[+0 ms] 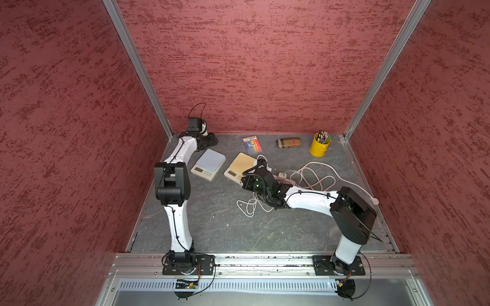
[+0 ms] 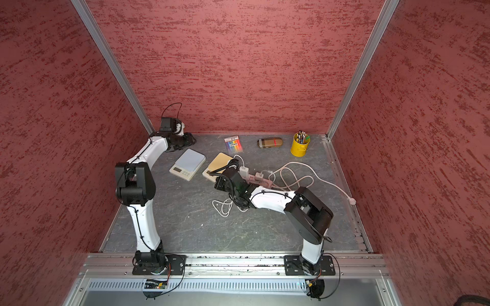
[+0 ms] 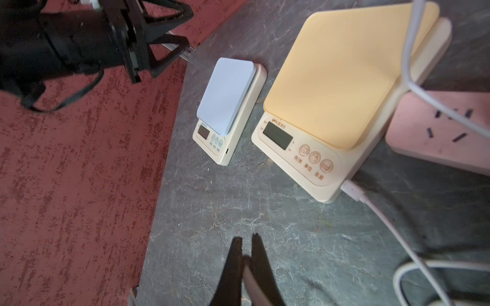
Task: Charge the electronic scale
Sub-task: Move the electronic scale to the center of the board, then adjust the charging cable.
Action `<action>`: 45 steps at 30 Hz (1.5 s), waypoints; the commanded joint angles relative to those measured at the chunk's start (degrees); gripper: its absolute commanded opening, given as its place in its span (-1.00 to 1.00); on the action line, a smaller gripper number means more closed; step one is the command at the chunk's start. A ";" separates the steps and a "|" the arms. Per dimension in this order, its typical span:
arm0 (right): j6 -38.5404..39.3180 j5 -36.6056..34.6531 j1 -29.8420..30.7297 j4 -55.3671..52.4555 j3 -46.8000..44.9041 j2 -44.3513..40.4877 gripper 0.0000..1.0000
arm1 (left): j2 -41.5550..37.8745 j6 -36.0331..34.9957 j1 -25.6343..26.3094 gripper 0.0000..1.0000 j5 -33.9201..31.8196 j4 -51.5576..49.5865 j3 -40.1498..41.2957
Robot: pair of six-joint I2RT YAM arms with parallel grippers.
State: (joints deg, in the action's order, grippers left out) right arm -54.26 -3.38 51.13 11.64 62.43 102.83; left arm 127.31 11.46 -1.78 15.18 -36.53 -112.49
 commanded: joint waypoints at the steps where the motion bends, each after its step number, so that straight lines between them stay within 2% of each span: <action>1: -0.83 0.57 1.11 -1.89 2.64 1.46 -1.00 | 10.57 -4.78 -1.16 0.09 -1.14 -12.23 -11.81; 3: -1.48 -0.24 1.61 -2.96 3.34 2.18 -1.00 | 16.34 -4.94 -1.71 0.10 -1.20 -16.92 -20.37; 5: -1.95 -0.56 1.82 -3.20 3.57 2.53 -1.00 | 19.82 -4.84 -2.12 0.10 -0.92 -20.56 -25.62; 7: -2.37 -0.75 1.86 -3.20 3.66 2.88 -1.00 | 20.53 -4.61 -2.24 0.10 0.17 -22.25 -26.47; 9: -2.40 -0.86 1.86 -3.20 3.95 3.32 -1.00 | 19.14 -4.51 -2.05 0.10 0.56 -22.89 -24.02; 12: -2.64 -0.11 1.86 -3.20 4.60 3.95 -1.00 | 13.53 -3.98 -1.56 0.10 0.72 -21.11 -13.85; 20: -7.10 2.71 2.73 2.35 -0.06 4.03 -1.00 | -10.30 3.54 -4.00 0.10 2.72 -8.01 26.10; 24: -12.83 5.96 2.81 9.59 -5.13 3.77 -1.00 | -20.29 3.76 -7.44 0.11 4.33 -5.49 39.68; 29: -19.97 9.56 2.95 17.80 -10.56 4.10 -1.00 | -32.79 5.87 -15.11 0.13 8.51 -2.32 55.36; 32: -21.54 10.21 3.08 20.21 -12.04 3.96 -1.00 | -38.59 8.29 -15.50 0.13 12.33 0.62 63.40; 34: -21.73 10.07 3.12 20.48 -12.62 2.97 -1.00 | -41.89 8.22 -14.17 0.13 14.51 2.80 66.28; 36: -21.12 9.49 3.09 19.75 -13.01 1.18 -1.00 | -46.20 3.03 -11.02 0.14 13.00 2.13 65.53; 38: -20.63 9.80 2.63 18.16 -12.93 -1.04 -1.00 | -52.32 -3.36 -5.15 0.14 9.88 1.86 64.05; 41: -22.54 11.36 0.96 18.13 -13.46 -4.22 -1.00 | -61.10 -11.45 4.75 0.11 10.75 5.92 64.24; 45: -23.98 12.60 -0.76 17.06 -12.46 -7.61 -1.00 | -66.75 -21.16 16.62 -0.02 10.41 12.84 66.95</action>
State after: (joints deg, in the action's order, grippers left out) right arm -76.01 7.97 51.64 27.73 49.21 98.15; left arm 61.84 0.38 10.39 25.39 -29.17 -47.18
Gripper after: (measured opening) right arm 0.070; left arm 0.498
